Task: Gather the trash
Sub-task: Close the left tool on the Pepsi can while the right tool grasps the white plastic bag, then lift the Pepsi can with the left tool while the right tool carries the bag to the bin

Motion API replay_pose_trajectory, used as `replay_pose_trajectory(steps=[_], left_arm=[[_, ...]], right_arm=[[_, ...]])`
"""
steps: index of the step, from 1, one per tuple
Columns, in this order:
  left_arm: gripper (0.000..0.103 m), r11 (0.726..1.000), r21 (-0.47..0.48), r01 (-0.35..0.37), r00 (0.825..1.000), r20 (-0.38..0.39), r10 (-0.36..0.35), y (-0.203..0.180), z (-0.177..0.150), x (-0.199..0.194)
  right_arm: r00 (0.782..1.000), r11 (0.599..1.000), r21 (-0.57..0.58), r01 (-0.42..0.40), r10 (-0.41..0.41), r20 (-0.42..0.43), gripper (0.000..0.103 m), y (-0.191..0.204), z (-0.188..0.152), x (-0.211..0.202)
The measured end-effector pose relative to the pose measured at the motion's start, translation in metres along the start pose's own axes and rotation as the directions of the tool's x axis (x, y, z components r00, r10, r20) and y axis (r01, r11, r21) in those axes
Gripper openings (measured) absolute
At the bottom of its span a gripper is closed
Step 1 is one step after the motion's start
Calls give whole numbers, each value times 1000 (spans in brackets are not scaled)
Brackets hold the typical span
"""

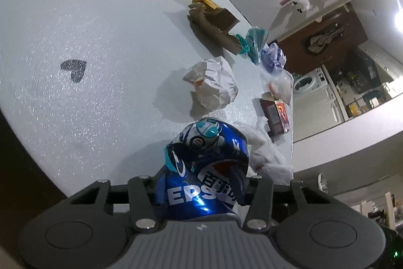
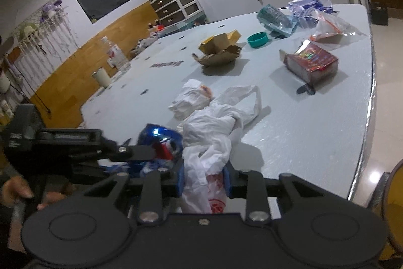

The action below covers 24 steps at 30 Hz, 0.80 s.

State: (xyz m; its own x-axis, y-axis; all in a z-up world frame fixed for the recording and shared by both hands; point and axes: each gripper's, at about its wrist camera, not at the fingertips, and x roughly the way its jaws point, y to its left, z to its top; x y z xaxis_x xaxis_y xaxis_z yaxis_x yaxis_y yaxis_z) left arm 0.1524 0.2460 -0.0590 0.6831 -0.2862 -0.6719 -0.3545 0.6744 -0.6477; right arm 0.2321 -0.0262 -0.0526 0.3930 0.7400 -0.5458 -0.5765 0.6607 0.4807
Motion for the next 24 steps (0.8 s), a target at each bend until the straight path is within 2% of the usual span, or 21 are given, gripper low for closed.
replay_pose_trajectory(steps=[3,6,11,14,19,24], left_arm=[[45,1000,-21,23,1000,3,-23,1,-5,0],[45,999,-7,54,998,-14,-54,-3,-12,0],[45,994,54,99,995,-35,-97,-17,-22,1],[45,992,56,115,993,-26,-114,-19,-24,5],[46,985,74,157,987,-48,-153,-21,-23,14],[46,980,18,200,979,-34,-200,-16,-15,29]], right_arm=[[1000,1000,-12,-24,24,-8,31,9,-2,1],[1000,1000,-27,2,-2,-23,31,14,-1,10],[999,1000,-4,31,-31,-24,31,5,6,20],[999,1000,0,31,-31,-18,31,-1,10,22],[999,998,-50,35,-35,2,31,-4,13,19],[999,996,-83,44,-44,-2,31,-10,15,19]])
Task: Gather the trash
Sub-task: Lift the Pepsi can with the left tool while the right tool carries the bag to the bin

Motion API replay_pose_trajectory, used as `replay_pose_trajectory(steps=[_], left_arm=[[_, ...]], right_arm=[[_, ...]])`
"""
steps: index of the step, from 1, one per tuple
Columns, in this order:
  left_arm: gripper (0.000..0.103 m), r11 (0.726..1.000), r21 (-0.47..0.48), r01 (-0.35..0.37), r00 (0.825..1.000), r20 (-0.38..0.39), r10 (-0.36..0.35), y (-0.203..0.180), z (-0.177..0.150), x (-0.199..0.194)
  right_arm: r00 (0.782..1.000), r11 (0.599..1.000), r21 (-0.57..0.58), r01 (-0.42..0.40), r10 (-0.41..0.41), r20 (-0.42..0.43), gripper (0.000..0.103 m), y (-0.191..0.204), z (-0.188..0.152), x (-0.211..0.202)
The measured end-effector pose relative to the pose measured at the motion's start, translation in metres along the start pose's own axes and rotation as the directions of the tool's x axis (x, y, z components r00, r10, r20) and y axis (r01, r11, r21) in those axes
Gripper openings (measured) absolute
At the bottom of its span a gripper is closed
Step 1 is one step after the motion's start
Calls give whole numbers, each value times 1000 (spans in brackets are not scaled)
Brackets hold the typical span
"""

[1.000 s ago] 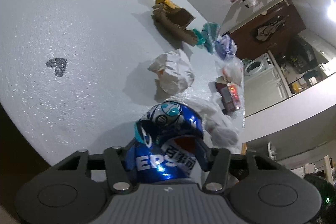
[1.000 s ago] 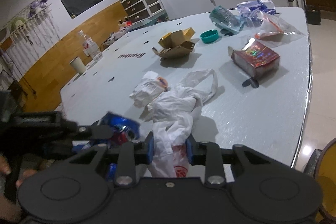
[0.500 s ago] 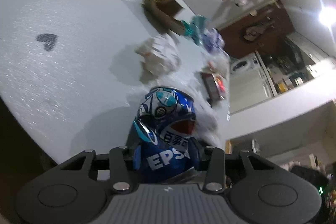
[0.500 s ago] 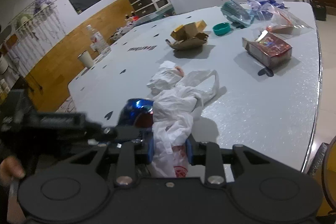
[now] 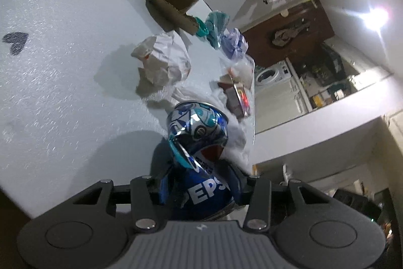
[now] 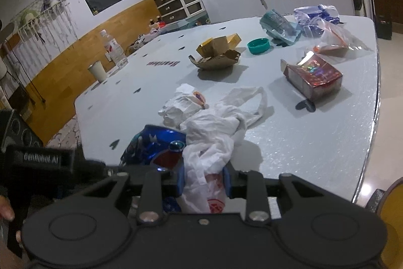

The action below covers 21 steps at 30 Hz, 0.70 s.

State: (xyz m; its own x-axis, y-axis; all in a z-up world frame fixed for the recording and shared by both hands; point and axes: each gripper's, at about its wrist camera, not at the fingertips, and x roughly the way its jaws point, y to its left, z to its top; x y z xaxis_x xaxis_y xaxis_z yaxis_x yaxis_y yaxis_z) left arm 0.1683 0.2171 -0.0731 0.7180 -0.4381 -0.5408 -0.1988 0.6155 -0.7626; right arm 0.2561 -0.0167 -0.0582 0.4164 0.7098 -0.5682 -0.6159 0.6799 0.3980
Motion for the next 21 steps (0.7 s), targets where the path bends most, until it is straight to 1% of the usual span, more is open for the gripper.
replay_pose_trajectory(steps=[2,4,6,8,10,13,15,17,21], left_arm=[[46,1000,3,-13,1000,2,13,1,6,7],[47,999,12,-35,999,-13,35,2,14,15],[48,999,4,-39,999,-6,39,3,21,17],[49,998,23,-58,998,-6,58,1,27,19],[47,997,47,-60,998,-28,61,-1,30,21],[45,994,92,-53,995,-74,60,-6,29,24],[39,989,136,-57,992,-103,71,-11,27,26],[38,985,166,-50,989,-128,72,-15,23,29],[38,977,202,-70,988,-121,96,-21,15,28]], right_arm=[[1000,1000,3,5,-5,-9,30,-4,-1,3],[1000,1000,11,1,-1,-26,30,-7,-2,8],[1000,1000,7,3,-3,-27,30,-8,-2,10],[1000,1000,3,0,0,-25,30,-9,-1,10],[1000,1000,-6,3,-3,-24,30,-9,0,12],[1000,1000,-13,3,-3,-24,30,-10,3,14],[1000,1000,-15,1,-1,-26,30,-9,3,16],[1000,1000,-24,4,-4,-27,30,-8,4,18],[999,999,-48,19,-20,-30,29,-4,4,20]])
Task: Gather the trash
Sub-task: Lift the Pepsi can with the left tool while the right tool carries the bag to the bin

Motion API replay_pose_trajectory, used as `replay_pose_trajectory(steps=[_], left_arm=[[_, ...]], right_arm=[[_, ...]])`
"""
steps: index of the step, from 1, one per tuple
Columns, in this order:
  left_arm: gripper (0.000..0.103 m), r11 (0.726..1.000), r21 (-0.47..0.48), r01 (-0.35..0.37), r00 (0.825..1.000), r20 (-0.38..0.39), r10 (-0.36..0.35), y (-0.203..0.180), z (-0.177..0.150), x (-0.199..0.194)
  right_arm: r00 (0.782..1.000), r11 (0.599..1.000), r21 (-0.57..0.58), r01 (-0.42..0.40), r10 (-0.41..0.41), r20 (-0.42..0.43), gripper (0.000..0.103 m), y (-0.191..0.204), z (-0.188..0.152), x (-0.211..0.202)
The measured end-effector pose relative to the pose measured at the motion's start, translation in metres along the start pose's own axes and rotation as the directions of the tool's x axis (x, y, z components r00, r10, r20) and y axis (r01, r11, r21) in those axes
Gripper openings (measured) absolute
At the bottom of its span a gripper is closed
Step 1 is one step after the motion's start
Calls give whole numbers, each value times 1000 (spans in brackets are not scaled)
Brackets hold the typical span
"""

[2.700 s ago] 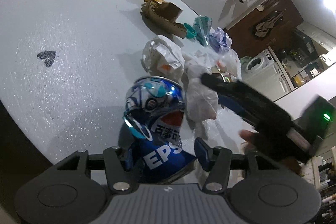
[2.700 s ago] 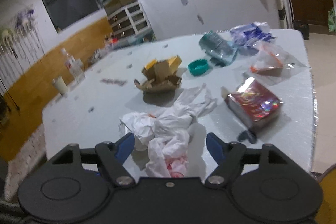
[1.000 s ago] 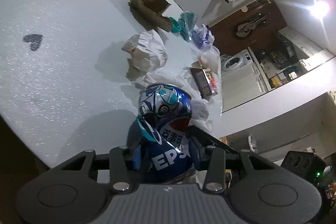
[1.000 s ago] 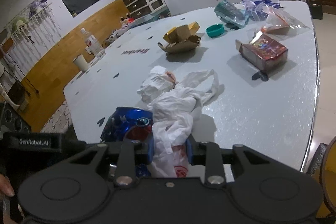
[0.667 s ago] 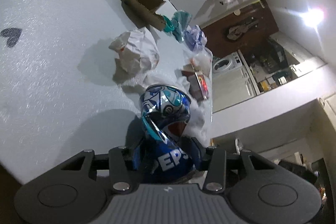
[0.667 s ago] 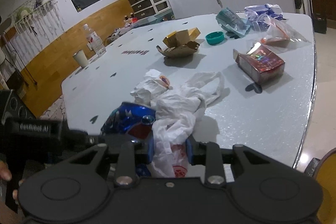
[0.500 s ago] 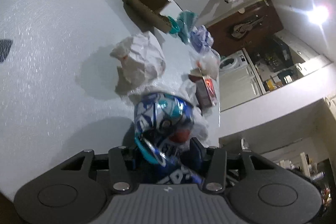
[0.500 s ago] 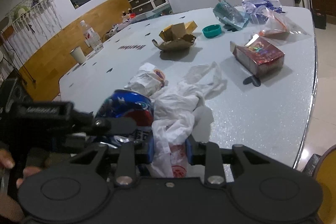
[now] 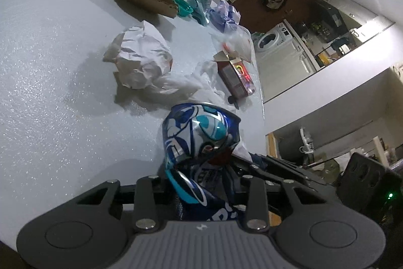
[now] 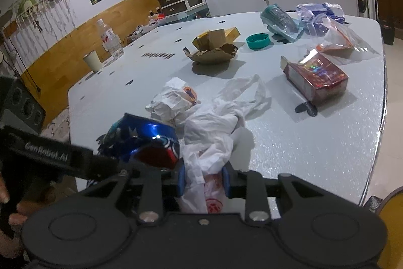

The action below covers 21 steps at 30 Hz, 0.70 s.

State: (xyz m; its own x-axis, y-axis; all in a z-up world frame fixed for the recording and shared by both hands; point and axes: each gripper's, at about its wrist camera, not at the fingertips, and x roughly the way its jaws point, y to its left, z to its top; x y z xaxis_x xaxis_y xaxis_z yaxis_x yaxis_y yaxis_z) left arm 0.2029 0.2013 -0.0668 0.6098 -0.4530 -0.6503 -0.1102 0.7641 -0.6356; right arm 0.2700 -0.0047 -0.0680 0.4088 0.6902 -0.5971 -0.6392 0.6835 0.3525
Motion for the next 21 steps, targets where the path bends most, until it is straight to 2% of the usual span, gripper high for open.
replay_pose_trajectory(steps=[5,12,16,21], left_arm=[[32,999,4,-48,997,56,48,-11,-6,-10],[30,994,37,-102,986,135,96,-33,-16,-32],[30,982,88,-166,967,211,145,-50,-28,-45],[30,961,136,-239,934,302,190,-72,-42,-58]], right_arm=[[1000,999,-31,11,-10,15,27,3,1,-11],[997,997,-53,47,-43,68,27,7,1,-42],[994,996,-63,70,-64,91,27,10,-2,-60],[988,992,-75,106,-96,121,27,12,-7,-82]])
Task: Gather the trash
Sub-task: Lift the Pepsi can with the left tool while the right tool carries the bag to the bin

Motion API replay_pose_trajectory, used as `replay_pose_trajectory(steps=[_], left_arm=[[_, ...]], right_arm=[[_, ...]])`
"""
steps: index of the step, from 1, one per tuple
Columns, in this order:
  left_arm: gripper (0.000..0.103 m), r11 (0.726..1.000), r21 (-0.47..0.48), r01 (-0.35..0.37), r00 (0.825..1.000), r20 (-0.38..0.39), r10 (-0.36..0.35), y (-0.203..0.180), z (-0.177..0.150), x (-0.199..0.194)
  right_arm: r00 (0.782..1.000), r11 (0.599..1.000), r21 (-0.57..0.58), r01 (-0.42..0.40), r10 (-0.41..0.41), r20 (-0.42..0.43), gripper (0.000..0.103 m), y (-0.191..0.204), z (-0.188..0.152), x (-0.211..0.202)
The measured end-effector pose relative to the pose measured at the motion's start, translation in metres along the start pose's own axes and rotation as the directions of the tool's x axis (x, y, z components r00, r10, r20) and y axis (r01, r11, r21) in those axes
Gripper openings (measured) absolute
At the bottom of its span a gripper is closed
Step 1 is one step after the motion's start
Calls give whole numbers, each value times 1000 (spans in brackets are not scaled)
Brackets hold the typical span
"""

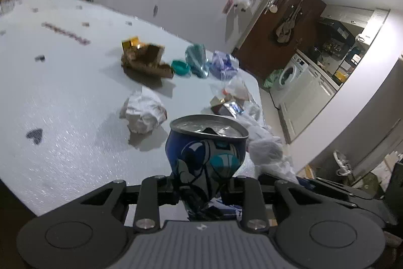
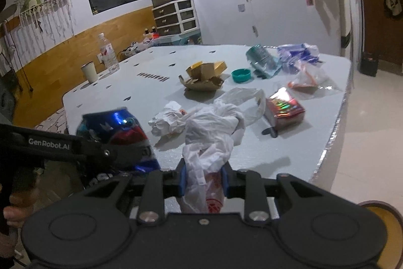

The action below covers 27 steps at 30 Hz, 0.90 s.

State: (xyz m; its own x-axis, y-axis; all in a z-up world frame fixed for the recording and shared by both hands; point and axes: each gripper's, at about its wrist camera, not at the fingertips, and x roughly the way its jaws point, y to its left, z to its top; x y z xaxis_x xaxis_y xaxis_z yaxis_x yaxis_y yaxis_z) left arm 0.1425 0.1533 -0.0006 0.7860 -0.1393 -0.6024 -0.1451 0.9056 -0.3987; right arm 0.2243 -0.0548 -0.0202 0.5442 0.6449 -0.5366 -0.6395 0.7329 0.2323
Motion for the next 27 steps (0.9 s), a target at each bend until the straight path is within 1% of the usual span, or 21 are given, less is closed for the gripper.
replay_pose_trajectory(steps=[6,9,15,20,27], left_arm=[[30,993,86,-83,994,82,76,-27,-8,-18],[30,986,128,-105,990,109,91,-40,-15,-24],[29,978,182,-98,988,139,73,-68,-28,-31],[29,961,256,-106,983,170,63,-99,-44,-29],[29,945,317,-79,987,155,31,-129,-61,-12]], right_arm=[[997,998,-22,58,-57,45,27,1,-2,-32],[994,996,-22,81,-79,71,27,-3,-4,-49],[985,991,-6,134,-132,115,27,-12,-11,-85],[970,980,11,199,-198,142,27,-23,-21,-111],[944,957,65,284,-291,156,27,-46,-43,-141]])
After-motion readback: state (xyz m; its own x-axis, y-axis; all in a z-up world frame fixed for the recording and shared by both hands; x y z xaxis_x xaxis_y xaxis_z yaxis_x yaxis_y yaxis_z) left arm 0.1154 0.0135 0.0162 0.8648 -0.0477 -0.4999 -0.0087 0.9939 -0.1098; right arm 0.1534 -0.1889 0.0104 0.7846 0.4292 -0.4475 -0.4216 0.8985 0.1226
